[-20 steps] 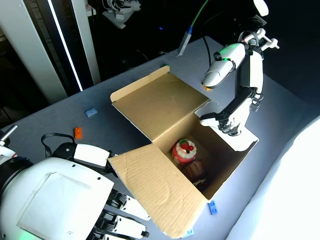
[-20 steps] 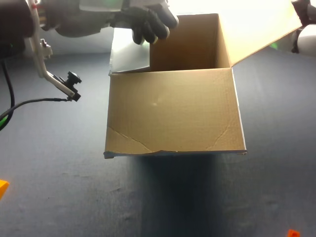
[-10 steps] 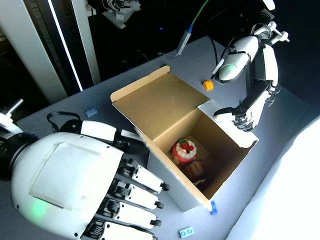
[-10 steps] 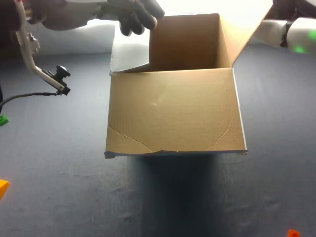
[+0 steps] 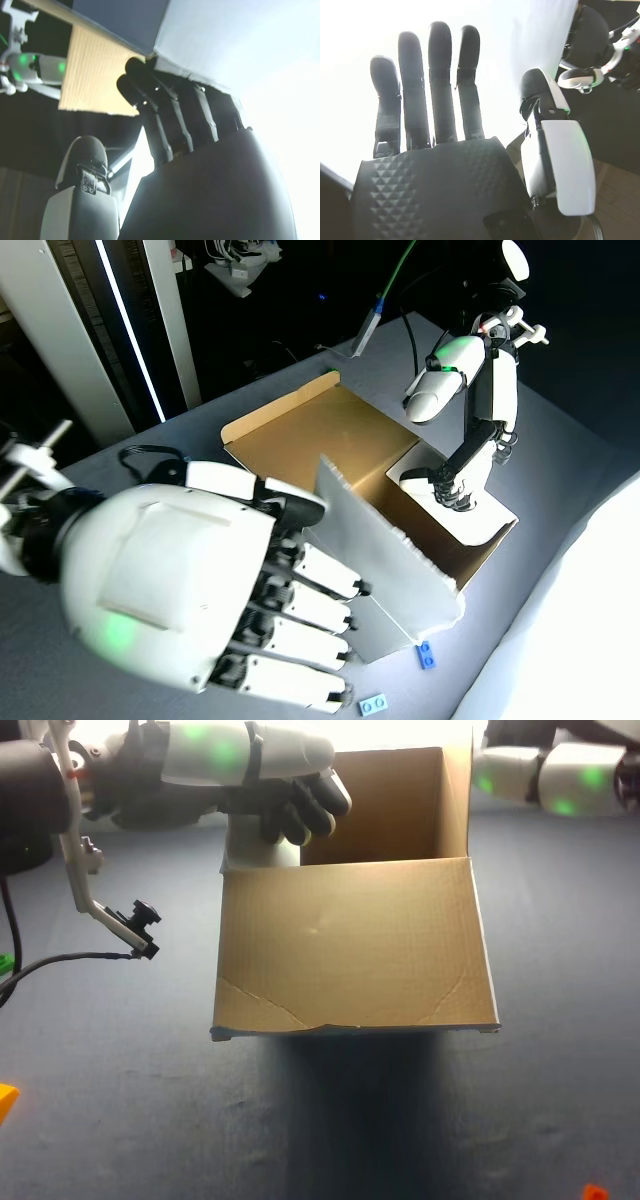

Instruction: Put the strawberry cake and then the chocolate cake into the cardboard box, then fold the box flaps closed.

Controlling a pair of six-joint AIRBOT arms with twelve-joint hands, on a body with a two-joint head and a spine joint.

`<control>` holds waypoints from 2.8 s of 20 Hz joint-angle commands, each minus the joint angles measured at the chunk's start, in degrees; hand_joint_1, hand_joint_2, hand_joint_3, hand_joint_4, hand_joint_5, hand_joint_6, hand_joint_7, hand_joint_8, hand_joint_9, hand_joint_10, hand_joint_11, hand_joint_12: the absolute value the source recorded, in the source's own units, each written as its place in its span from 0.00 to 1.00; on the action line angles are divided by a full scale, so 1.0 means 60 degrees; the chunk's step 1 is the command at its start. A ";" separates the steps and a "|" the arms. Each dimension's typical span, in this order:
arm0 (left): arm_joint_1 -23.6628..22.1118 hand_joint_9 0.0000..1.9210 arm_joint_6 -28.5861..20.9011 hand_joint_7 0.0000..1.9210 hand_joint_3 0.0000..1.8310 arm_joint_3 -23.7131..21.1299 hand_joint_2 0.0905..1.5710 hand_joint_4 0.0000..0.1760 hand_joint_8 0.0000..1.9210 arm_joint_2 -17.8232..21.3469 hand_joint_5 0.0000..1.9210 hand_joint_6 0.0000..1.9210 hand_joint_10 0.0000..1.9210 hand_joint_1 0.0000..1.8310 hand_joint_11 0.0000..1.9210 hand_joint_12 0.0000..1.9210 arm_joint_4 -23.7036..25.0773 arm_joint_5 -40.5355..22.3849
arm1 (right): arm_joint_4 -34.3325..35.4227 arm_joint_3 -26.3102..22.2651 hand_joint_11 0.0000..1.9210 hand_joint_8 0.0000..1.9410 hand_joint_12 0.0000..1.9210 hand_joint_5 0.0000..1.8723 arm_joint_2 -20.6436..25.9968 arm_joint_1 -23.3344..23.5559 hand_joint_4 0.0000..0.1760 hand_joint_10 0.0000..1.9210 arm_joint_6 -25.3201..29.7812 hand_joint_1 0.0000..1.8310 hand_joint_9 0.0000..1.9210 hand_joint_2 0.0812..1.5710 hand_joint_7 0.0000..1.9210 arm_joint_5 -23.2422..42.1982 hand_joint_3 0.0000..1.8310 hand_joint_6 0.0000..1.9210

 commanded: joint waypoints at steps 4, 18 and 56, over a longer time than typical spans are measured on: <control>0.0040 0.28 -0.0073 0.37 0.00 0.0030 0.77 0.00 0.45 0.0043 0.34 0.39 0.71 0.15 0.17 0.96 -0.0522 -0.0355 | -0.0093 0.0027 0.14 0.54 0.95 0.37 0.0133 0.0259 0.00 0.69 0.0016 0.05 0.29 0.81 0.39 0.1107 0.00 0.50; -0.0406 0.31 -0.0090 0.40 0.00 0.0241 0.78 0.00 0.44 0.0046 0.36 0.38 0.67 0.14 0.18 0.93 -0.0834 -0.0356 | -0.0093 -0.0083 0.14 0.55 0.96 0.35 0.0340 0.0246 0.00 0.71 -0.0018 0.08 0.28 0.81 0.38 0.0931 0.00 0.52; -0.1512 0.32 -0.6415 0.39 0.00 -0.0889 0.79 0.00 0.49 0.3306 0.31 0.48 0.65 0.12 0.18 0.91 0.9441 -0.2055 | -0.0346 0.0243 0.11 0.49 0.95 0.36 -0.1044 0.0743 0.00 0.67 -0.0323 0.06 0.29 0.82 0.39 -0.1154 0.00 0.50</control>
